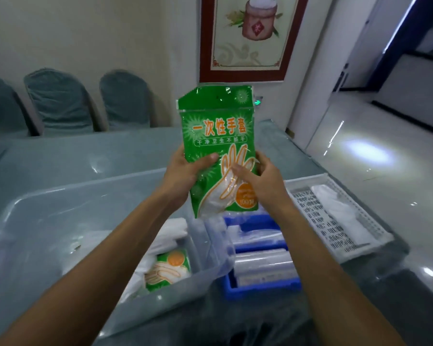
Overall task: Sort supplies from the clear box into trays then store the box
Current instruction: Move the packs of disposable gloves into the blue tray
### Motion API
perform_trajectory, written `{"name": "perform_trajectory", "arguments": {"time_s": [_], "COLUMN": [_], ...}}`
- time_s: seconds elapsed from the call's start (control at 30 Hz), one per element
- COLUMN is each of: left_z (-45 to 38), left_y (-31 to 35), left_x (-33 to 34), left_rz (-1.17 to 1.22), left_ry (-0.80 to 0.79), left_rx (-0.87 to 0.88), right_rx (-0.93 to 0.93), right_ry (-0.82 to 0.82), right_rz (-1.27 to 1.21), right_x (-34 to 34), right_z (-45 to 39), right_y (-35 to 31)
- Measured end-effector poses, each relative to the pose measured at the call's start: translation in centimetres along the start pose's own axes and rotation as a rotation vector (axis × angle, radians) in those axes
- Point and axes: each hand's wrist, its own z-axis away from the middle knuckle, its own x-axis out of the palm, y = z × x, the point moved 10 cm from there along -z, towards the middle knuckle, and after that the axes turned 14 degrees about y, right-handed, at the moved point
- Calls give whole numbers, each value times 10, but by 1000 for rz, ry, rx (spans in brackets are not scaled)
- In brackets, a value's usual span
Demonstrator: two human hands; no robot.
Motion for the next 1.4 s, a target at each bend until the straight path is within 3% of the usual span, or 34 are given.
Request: {"name": "perform_trajectory", "arguments": {"time_s": [0.3, 0.67, 0.77, 0.93, 1.13, 1.4], "left_z": [5, -21, -39, -88, -104, -114], "left_y": [-94, -178, -193, -225, -289, -337], "left_x": [145, 202, 203, 174, 159, 156], "left_rz": [-2, -242, -413, -913, -1556, -1794], "left_ry": [0, -92, -218, -353, -744, -928], "left_rx": [-223, -303, -270, -50, 94, 216], "right_rx": [91, 218, 98, -51, -75, -66], "right_ry": [44, 31, 45, 26, 0, -77], "right_rz": [9, 187, 295, 468, 571, 524], "right_x": [-140, -190, -192, -187, -170, -154], "right_z": [-44, -94, -113, -146, -172, -201], "right_y": [54, 131, 130, 130, 152, 185]}}
